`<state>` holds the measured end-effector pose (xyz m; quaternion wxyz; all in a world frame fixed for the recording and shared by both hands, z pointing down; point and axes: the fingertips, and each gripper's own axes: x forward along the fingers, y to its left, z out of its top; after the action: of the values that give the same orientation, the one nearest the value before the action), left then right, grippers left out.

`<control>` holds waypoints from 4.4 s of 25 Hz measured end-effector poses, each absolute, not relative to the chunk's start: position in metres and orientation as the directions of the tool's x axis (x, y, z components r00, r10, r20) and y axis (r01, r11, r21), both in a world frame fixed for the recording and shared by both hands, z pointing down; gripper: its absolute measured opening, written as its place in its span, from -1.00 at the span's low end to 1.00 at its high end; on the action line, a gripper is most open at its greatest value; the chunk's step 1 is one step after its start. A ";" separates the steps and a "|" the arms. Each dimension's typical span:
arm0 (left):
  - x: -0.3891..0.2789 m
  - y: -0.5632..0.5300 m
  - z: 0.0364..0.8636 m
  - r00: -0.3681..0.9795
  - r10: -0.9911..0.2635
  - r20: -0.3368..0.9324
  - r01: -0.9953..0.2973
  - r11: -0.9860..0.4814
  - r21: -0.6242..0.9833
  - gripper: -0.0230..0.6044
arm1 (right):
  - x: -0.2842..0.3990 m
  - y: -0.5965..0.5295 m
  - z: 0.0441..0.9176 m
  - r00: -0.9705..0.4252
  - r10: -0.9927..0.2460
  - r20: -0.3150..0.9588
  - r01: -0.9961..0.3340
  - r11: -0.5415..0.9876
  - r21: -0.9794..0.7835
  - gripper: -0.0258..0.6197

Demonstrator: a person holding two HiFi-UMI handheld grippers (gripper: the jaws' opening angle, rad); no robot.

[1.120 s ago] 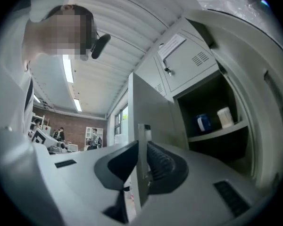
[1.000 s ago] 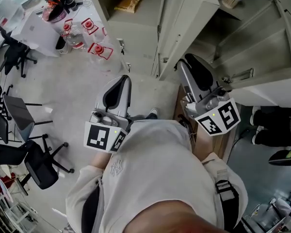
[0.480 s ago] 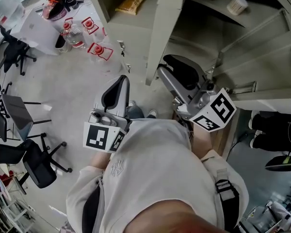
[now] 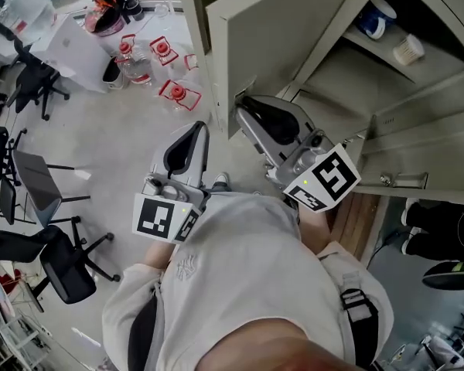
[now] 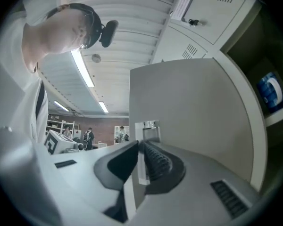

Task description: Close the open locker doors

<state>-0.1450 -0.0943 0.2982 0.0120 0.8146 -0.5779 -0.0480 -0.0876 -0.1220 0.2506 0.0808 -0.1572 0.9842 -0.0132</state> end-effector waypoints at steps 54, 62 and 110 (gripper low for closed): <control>-0.210 -0.176 0.314 0.483 -0.873 -0.071 -0.861 -0.488 0.140 -0.92 | -0.125 -0.242 0.257 -0.688 -0.697 -0.204 -0.715 0.699 0.023 -0.85; -0.108 -0.171 0.306 0.680 -0.730 -0.075 -0.716 -0.682 0.148 -0.92 | -0.004 -0.171 0.266 -0.498 -0.854 -0.149 -0.861 0.508 -0.032 -0.88; 0.101 -0.084 0.305 0.689 -0.720 -0.083 -0.711 -0.694 0.109 -0.92 | 0.250 -0.076 0.264 -0.639 -0.740 -0.210 -0.752 0.658 -0.029 -0.86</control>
<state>0.1007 -0.0844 0.3051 0.0343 0.9184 -0.3895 -0.0597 0.2498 -0.0757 0.2636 0.1022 -0.4123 0.9048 0.0307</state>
